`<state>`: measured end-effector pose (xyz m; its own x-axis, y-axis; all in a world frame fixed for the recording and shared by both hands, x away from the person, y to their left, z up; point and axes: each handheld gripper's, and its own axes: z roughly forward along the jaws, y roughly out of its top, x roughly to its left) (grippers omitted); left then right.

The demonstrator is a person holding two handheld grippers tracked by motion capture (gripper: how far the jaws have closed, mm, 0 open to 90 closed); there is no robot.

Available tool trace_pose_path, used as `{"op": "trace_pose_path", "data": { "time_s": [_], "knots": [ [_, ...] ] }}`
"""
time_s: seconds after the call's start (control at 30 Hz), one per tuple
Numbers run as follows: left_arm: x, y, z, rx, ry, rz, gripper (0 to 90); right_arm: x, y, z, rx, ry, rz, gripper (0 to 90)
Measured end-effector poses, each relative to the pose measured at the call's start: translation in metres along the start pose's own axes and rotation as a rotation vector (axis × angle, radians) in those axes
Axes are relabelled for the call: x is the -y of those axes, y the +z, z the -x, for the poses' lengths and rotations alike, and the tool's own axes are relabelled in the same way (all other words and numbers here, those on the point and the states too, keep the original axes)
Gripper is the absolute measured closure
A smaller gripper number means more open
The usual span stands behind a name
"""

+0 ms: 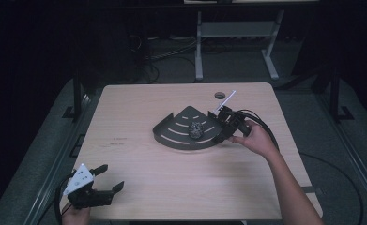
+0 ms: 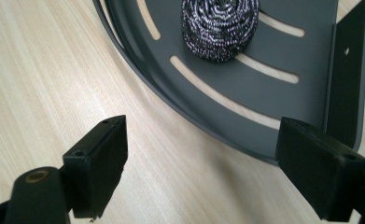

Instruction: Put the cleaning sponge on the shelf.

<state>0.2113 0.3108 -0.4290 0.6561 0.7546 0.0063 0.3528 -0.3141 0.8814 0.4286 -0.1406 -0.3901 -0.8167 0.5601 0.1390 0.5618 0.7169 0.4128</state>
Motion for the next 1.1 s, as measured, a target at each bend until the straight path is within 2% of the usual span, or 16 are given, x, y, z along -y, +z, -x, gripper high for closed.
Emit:
{"op": "trace_pose_path", "data": {
  "time_s": [0.33, 0.63, 0.8, 0.9, 1.1],
  "knots": [
    [0.0, 0.0, 0.0, 0.0, 0.002, -0.005, 13.3, 0.012, -0.004, -0.002, -0.002, 0.006, -0.017, 16.0],
    [0.0, 0.0, 0.0, 0.0, 0.002, -0.004, 13.3, 0.016, -0.01, -0.007, -0.001, -0.006, 0.005, 16.0],
    [0.0, 0.0, 0.0, 0.0, 0.002, -0.004, 13.3, 0.023, -0.007, -0.007, -0.008, 0.004, 0.005, 16.0],
    [0.0, 0.0, 0.001, 0.0, 0.002, -0.006, 13.3, 0.026, -0.003, -0.006, -0.014, 0.008, -0.019, 16.0],
    [0.0, 0.0, 0.0, -0.001, 0.003, -0.006, 13.3, 0.034, -0.001, -0.007, -0.019, 0.011, 0.001, 16.1]
  ]
}}
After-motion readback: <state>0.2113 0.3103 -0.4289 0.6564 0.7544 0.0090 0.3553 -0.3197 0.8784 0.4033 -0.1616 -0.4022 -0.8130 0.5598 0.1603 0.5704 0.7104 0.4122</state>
